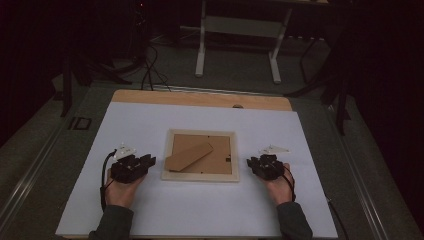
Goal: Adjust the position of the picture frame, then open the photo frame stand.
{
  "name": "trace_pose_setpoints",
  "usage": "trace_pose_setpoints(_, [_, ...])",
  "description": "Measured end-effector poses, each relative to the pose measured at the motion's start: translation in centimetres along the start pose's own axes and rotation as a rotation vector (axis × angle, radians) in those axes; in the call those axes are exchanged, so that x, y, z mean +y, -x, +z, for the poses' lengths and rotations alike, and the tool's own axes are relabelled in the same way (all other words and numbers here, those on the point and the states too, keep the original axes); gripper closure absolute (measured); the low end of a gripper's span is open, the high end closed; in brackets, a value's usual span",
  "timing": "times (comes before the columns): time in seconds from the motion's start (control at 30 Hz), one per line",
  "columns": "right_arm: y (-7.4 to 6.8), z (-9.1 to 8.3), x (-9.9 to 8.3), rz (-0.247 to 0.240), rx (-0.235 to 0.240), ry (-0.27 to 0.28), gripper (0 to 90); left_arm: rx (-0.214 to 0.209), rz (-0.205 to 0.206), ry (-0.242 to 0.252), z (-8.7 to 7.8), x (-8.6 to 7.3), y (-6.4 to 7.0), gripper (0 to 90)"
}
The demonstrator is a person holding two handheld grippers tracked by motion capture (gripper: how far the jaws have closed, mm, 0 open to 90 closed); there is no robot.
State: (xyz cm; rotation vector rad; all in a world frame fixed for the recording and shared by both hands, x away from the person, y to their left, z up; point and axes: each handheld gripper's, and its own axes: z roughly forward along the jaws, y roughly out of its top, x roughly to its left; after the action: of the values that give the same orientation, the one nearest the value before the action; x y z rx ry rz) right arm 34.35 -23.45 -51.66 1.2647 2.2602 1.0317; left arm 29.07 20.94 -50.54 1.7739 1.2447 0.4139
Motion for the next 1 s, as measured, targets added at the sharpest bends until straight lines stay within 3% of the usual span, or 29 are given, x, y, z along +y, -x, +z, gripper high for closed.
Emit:
trace_pose_setpoints(0.07, [0.1, -0.1, 0.0, 0.004, -0.002, 0.003, 72.7, 0.003, 0.004, 0.004, -0.2, 0.2, 0.0, 67.8])
trace_pose_setpoints(0.4, [0.4, -0.2, 0.0, 0.008, -0.004, 0.011, 68.8, -0.055, 0.015, 0.015, -0.8, 1.2, 0.2, 61.3])
trace_pose_setpoints(0.57, [0.6, -0.6, 0.1, 0.013, -0.004, 0.022, 67.4, -0.068, 0.059, -0.001, -0.9, 1.9, 0.8, 61.8])
trace_pose_setpoints(0.67, [0.7, -0.7, 0.1, 0.019, -0.002, 0.025, 66.9, -0.081, 0.061, -0.026, -0.6, 2.6, 1.0, 59.6])
trace_pose_setpoints(1.0, [0.7, -0.9, 0.2, 0.025, 0.005, 0.032, 64.0, -0.112, 0.089, -0.028, 0.1, 5.3, 1.7, 57.7])
